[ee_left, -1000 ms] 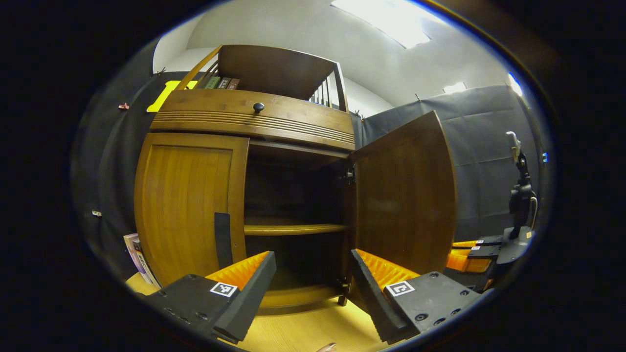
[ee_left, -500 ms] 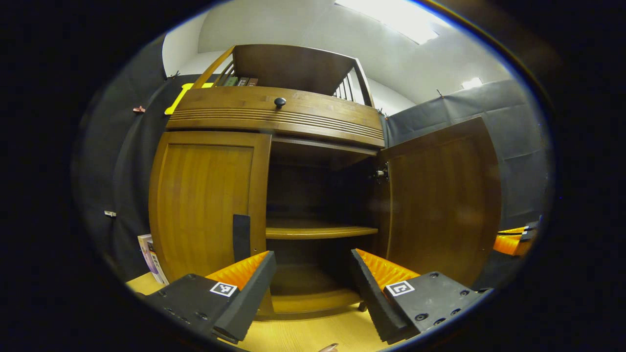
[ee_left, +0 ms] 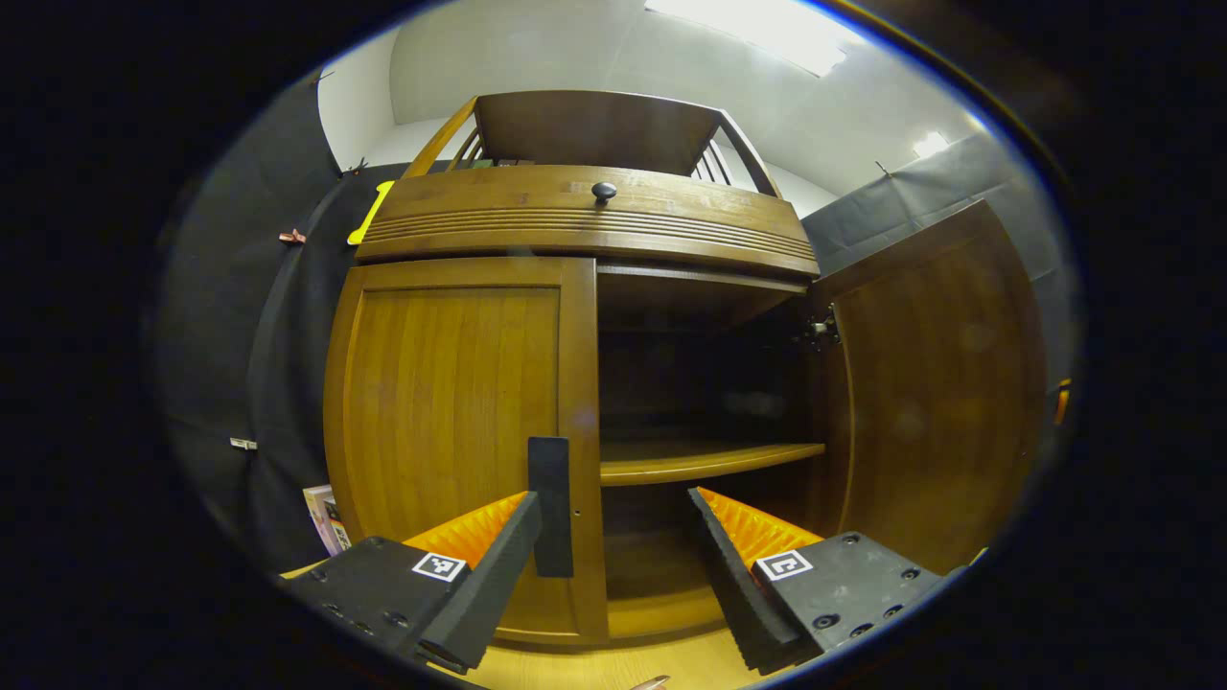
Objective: Open the right door of the double-door shoe cabinet with the right hand, and open the left door with the left hand.
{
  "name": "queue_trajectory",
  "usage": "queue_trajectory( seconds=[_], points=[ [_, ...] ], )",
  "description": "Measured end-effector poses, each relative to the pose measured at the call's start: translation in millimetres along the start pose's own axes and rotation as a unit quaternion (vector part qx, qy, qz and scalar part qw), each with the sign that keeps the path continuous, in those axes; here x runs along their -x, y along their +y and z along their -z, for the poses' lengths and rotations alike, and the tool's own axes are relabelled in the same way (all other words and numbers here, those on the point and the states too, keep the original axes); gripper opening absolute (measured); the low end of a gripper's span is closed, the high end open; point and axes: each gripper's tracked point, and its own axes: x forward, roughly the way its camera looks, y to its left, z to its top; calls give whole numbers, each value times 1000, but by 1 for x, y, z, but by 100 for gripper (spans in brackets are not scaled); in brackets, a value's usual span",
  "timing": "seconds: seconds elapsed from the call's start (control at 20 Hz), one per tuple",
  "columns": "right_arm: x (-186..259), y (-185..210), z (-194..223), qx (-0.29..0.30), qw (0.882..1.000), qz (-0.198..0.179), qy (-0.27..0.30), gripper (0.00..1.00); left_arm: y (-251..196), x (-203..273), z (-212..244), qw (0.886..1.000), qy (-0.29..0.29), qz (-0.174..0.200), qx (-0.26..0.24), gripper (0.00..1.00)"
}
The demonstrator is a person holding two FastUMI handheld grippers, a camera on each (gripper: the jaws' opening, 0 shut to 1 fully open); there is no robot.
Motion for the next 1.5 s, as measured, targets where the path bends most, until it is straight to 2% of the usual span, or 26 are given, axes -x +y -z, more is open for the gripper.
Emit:
queue_trajectory(
  seconds=[0.1, 0.2, 0.4, 0.45, 0.6, 0.65, 0.7, 1.0, 1.05, 1.15, 1.25, 1.45, 1.5],
  points=[
    [-5, -9, -2, 7, 1000, 16, -3, 89, 3, -14, 3, 1000, -8, 4, 0, 92],
    [-7, -10, 2, 3, 1000, 18, 3, 93, 8, -26, 6, 1000, -15, -1, -10, 92],
    [-9, -12, 9, 0, 1000, 20, 21, 93, 26, -42, 15, 999, -22, -38, -29, 84],
    [-12, -12, 10, 5, 999, 23, 21, 93, 27, -43, 11, 998, -32, -40, -28, 85],
    [-16, -16, 13, 15, 999, 34, 26, 93, 34, -43, 7, 997, -51, -52, -20, 73],
    [-19, -16, 14, 13, 999, 33, 29, 93, 36, -44, 7, 997, -50, -58, -27, 75],
    [-16, -16, 16, 10, 999, 30, 30, 93, 38, -46, 9, 997, -46, -60, -34, 72],
    [-20, -13, 19, 12, 999, 25, 35, 93, 37, -68, 36, 997, -14, -54, -47, 72],
    [-21, -12, 19, 14, 999, 26, 35, 93, 40, -70, 38, 997, -13, -58, -48, 69],
    [-22, -14, 18, 17, 999, 29, 32, 93, 48, -73, 35, 996, -21, -74, -45, 52],
    [-23, -13, 18, 16, 999, 29, 33, 93, 46, -70, 36, 997, -25, -68, -23, 36],
    [-22, -1, 19, 10, 999, 18, 39, 93, 47, -67, 37, 997, -14, -65, -24, 33],
    [-19, 4, 19, 10, 999, 13, 40, 93, 47, -66, 37, 998, -10, -59, -19, 29]
  ],
)
